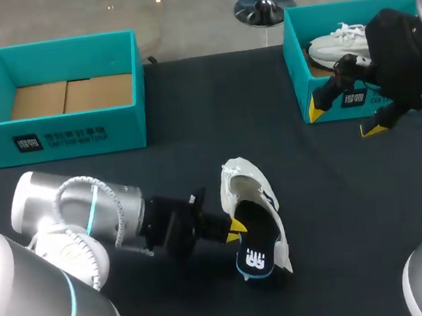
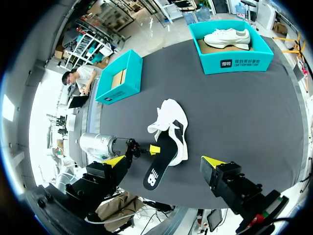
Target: Take the shoe out of the shoebox, open the shoe tongue, remove and reinsert the insole, then place the shoe into the shoebox
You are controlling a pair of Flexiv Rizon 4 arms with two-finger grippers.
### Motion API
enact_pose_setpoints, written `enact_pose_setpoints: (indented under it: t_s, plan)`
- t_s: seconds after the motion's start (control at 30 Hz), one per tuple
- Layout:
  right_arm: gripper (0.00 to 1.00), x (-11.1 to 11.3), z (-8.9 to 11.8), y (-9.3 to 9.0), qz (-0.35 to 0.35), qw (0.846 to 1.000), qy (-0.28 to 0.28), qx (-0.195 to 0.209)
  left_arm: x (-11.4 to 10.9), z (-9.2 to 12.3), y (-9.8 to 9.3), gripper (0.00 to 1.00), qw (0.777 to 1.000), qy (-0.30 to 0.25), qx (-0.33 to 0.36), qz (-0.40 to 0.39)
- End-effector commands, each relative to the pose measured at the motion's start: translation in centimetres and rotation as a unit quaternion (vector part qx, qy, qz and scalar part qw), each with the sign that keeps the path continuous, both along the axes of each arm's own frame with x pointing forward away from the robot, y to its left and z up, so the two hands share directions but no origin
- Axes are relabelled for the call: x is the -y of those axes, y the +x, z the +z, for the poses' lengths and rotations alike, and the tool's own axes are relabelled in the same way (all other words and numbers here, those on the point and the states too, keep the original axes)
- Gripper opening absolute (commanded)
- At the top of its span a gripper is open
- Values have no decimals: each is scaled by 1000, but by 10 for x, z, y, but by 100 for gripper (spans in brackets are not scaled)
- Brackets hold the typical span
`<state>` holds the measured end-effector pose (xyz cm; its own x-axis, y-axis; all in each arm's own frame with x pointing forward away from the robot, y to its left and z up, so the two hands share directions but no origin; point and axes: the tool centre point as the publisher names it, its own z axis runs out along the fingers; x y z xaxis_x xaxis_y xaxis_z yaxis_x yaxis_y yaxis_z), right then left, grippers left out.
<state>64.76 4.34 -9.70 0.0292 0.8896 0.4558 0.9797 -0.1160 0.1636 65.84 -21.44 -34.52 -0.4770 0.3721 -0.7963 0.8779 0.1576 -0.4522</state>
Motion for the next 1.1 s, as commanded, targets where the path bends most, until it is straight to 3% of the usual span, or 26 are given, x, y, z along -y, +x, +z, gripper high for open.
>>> enact_pose_setpoints:
  t_s: [0.03, 0.47, 0.57, 0.7, 1.1]
  plan:
    - [100, -2, 0, 4, 1, 1000, -1, -3, 7, -5, 6, 0, 1000, 1, 7, 2]
    - [100, -2, 0, 4, 1, 1000, -1, -3, 8, -6, 15, 0, 999, 11, 39, 3]
    - [100, -2, 0, 4, 1, 1000, -1, -3, 7, -3, 12, 23, 999, 10, 41, -2]
    - [100, -2, 0, 4, 1, 1000, -1, -3, 8, 4, 8, 33, 999, 8, 46, -9]
    - [100, -2, 0, 4, 1, 1000, -1, -3, 11, 15, -12, 31, 998, 2, 53, -30]
